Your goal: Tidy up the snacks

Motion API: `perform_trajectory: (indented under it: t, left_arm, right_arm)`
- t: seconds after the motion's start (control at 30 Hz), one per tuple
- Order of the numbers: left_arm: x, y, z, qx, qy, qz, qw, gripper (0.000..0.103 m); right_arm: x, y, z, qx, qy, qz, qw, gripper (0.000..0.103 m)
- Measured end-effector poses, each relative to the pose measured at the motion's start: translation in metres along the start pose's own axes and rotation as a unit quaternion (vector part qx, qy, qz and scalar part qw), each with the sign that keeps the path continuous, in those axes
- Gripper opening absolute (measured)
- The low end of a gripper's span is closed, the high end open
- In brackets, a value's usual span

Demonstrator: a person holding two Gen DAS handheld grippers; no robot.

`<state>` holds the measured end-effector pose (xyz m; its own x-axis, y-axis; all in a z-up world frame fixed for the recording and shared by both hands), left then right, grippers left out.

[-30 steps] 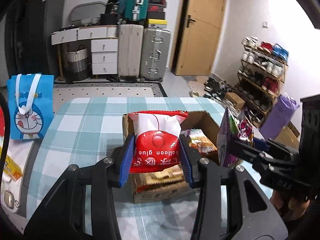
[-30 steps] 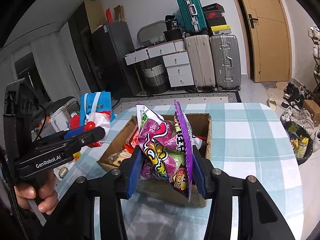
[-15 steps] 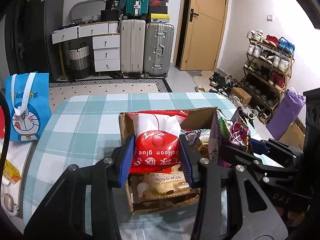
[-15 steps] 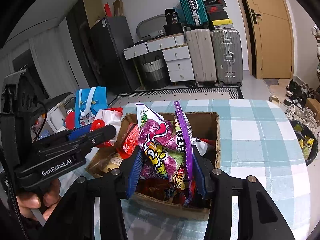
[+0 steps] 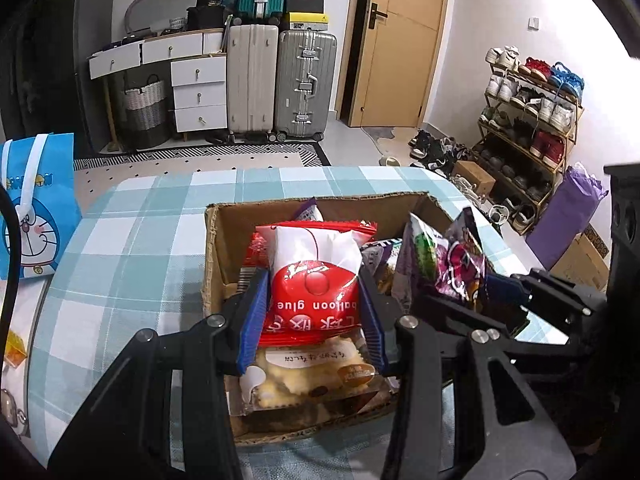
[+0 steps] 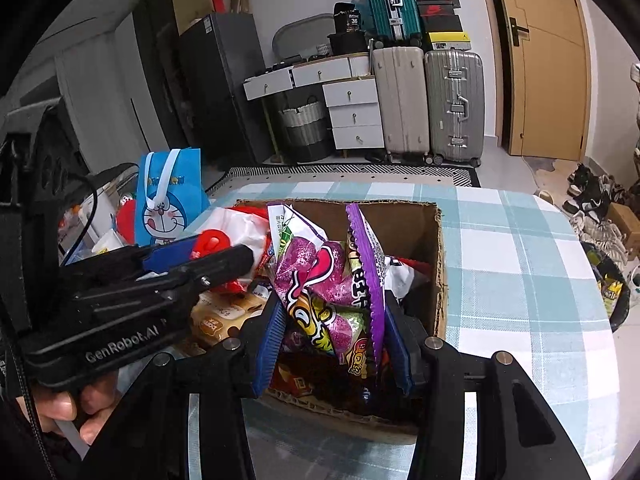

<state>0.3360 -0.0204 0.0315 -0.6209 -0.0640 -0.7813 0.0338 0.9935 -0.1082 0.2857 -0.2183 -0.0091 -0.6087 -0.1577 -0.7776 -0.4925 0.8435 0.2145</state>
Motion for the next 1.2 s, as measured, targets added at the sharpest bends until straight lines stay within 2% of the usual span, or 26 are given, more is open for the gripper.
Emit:
perform_trajectory:
  t: [0.17, 0.27, 0.33, 0.43, 0.5, 0.6, 0.67, 0.7, 0.8, 0.87, 0.9, 1.0, 1.2]
  left_arm:
    - [0.002, -0.001, 0.008, 0.001, 0.003, -0.001, 1.0000, 0.040]
    - [0.002, -0.001, 0.012, 0.002, 0.003, 0.001, 1.0000, 0.040]
    - [0.003, -0.001, 0.013, 0.003, 0.004, 0.000, 1.0000, 0.040]
    - [0.004, -0.003, 0.016, 0.003, 0.004, 0.002, 1.0000, 0.041]
    - [0.004, -0.002, 0.015, 0.005, 0.003, 0.003, 1.0000, 0.046]
    - [0.006, -0.003, 0.009, 0.011, -0.007, 0.009, 0.9999, 0.060]
    - [0.007, -0.005, 0.003, 0.010, -0.016, 0.014, 0.9997, 0.081]
    - [0.008, -0.006, -0.001, 0.008, -0.020, 0.018, 0.9996, 0.085]
    - [0.012, -0.009, -0.019, 0.011, -0.036, 0.025, 0.9990, 0.088]
    - [0.013, -0.012, -0.030, 0.008, -0.041, 0.027, 0.9988, 0.102]
    - [0.015, -0.011, -0.035, 0.000, -0.049, 0.026, 0.9984, 0.102]
    - [0.019, -0.007, -0.056, 0.011, -0.062, 0.020, 0.9978, 0.102]
    - [0.037, 0.006, -0.086, 0.008, -0.074, 0.015, 0.9971, 0.102]
  right_arm:
    - [-0.004, -0.002, 0.001, -0.001, -0.001, 0.000, 1.000, 0.048]
    - [-0.007, -0.006, -0.005, -0.001, -0.011, 0.003, 1.000, 0.057]
    - [-0.007, -0.007, -0.012, -0.004, -0.017, 0.003, 1.000, 0.059]
    - [-0.008, -0.009, -0.024, 0.006, -0.029, -0.001, 1.000, 0.069]
    - [-0.008, -0.010, -0.030, 0.009, -0.031, -0.002, 0.999, 0.078]
    - [-0.006, -0.015, -0.041, 0.019, -0.038, 0.001, 0.999, 0.093]
    - [-0.005, -0.018, -0.047, 0.023, -0.041, 0.006, 0.999, 0.099]
    - [-0.003, -0.020, -0.050, 0.023, -0.042, 0.008, 0.999, 0.100]
    - [0.001, -0.022, -0.059, 0.029, -0.047, 0.010, 0.998, 0.102]
    - [0.003, -0.022, -0.065, 0.033, -0.054, 0.010, 0.998, 0.102]
    - [0.004, -0.022, -0.068, 0.034, -0.057, 0.010, 0.998, 0.102]
    - [0.009, -0.021, -0.079, 0.029, -0.067, 0.011, 0.997, 0.102]
    - [0.018, -0.013, -0.094, 0.025, -0.085, 0.006, 0.996, 0.102]
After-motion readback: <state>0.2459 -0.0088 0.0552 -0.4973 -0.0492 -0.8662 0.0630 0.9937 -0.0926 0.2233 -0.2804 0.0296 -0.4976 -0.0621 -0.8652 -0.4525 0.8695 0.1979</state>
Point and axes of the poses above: each gripper's, at about its wrist camera, not at the fingertips, and z roughly the way its jaws point, y to its left, x to its underside, the point moved 1 cm from there along z, roughly the way its jaws point, and after that the axes turned 2 degrees about -y, right-handed, at the moved point
